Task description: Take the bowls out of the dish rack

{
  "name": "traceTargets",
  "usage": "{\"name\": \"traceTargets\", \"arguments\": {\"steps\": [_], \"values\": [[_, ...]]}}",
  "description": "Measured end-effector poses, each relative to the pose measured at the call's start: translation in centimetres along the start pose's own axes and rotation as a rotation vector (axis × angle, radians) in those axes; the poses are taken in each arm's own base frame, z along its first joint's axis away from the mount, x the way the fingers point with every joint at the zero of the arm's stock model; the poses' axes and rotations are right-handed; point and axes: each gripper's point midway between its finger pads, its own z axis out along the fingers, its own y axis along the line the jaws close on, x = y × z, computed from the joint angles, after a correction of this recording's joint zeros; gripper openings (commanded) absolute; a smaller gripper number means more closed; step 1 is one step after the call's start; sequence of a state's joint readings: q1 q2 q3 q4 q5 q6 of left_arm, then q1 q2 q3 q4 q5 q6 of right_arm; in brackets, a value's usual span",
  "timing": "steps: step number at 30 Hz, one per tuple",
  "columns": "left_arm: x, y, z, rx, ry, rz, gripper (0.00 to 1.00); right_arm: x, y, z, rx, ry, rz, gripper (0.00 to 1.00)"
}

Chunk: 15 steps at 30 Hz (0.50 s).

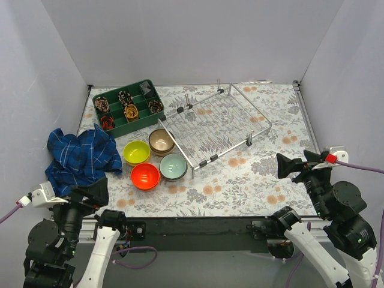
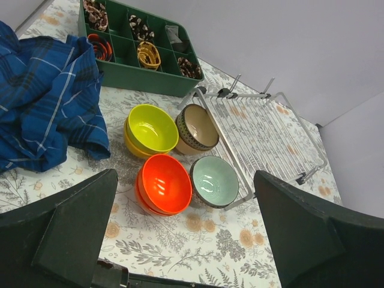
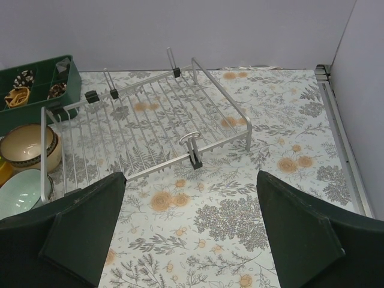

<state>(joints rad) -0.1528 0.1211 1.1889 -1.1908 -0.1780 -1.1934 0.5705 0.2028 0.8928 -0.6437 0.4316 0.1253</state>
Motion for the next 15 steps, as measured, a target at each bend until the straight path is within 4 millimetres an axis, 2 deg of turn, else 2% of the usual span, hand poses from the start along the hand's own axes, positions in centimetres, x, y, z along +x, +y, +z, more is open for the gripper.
{"name": "traceTargets", "arguments": {"steps": [15], "values": [[0.37, 0.79, 0.25, -0.041, 0.004, -0.014, 0.98, -0.18, -0.3, -0.47, 0.006, -0.017, 0.005, 0.99]]}}
